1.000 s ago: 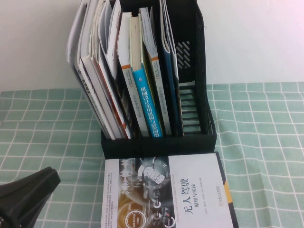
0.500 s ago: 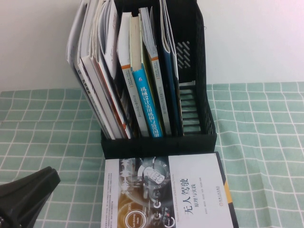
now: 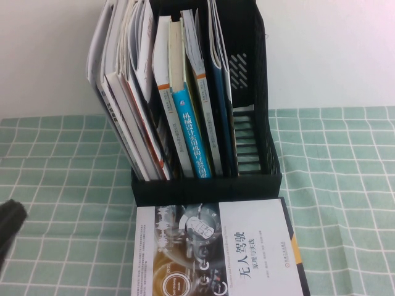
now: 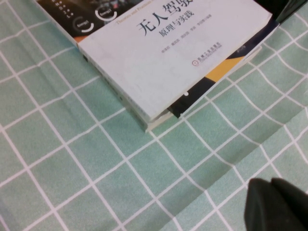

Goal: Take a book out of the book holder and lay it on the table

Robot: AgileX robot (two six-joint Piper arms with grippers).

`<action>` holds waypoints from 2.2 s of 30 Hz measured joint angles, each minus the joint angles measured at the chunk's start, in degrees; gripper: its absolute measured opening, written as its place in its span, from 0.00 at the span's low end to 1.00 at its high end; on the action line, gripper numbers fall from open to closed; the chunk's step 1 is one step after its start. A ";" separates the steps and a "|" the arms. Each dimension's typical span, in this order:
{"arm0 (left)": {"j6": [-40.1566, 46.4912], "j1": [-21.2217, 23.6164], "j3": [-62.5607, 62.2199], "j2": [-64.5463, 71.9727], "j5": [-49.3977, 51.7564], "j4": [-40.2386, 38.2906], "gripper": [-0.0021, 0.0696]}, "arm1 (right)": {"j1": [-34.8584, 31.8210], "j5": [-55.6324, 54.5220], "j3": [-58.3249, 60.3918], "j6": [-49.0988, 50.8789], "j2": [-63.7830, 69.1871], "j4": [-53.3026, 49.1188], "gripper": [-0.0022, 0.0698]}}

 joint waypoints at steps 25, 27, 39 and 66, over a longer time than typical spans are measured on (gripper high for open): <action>15.77 27.18 19.65 -18.33 5.69 -22.35 0.03 | 0.00 0.04 0.00 0.00 0.00 0.13 0.03; 16.24 27.18 19.65 -18.33 6.80 -22.35 0.03 | 0.00 0.04 0.00 0.00 0.00 0.13 0.03; 19.83 27.27 19.55 -18.33 14.23 -22.43 0.03 | 0.00 0.04 0.00 0.00 0.00 0.13 0.03; 19.97 27.27 19.55 -18.33 14.23 -22.33 0.03 | 0.00 0.04 0.00 0.00 0.00 0.13 0.03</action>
